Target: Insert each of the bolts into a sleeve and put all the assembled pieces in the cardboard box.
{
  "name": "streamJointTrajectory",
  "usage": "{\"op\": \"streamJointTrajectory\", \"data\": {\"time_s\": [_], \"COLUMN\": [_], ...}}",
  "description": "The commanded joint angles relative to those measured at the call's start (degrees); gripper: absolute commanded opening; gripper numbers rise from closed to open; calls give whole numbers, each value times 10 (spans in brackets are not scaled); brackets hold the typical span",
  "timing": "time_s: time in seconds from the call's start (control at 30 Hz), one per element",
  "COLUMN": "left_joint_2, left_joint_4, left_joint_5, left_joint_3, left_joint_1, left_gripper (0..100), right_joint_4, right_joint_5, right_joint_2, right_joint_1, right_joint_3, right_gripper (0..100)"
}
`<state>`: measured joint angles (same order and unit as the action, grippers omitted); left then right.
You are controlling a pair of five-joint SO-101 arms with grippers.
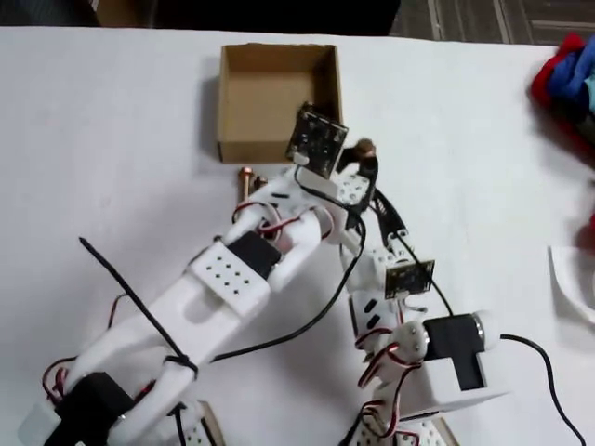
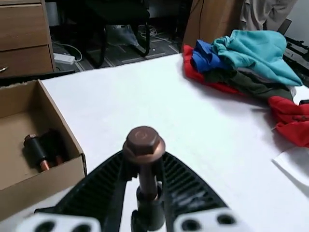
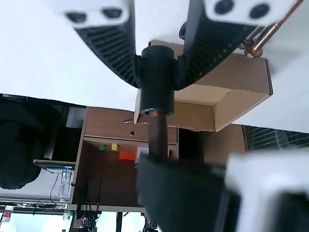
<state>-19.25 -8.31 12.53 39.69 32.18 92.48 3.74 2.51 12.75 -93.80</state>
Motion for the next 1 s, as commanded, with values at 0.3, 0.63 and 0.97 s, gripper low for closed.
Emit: {"op": "streamJointTrajectory", "data": {"time_s": [0.3,0.63,0.97], "left_joint_2": [-3,-4,-9], "left_joint_4": [-4,-46,-50], "left_joint_5": [-1,4,3], "left_joint_3": [31,32,-13], "left_joint_1": [24,-4,-13], "left_gripper": [27,337,258], "right_joint_4": [15,15,13], "right_joint_5": [4,4,4], "right_joint_2": [-1,-1,0], "right_joint_1": [-7,-7,-6], "right_joint_3": [10,10,11], "right_gripper": [20,20,20]}}
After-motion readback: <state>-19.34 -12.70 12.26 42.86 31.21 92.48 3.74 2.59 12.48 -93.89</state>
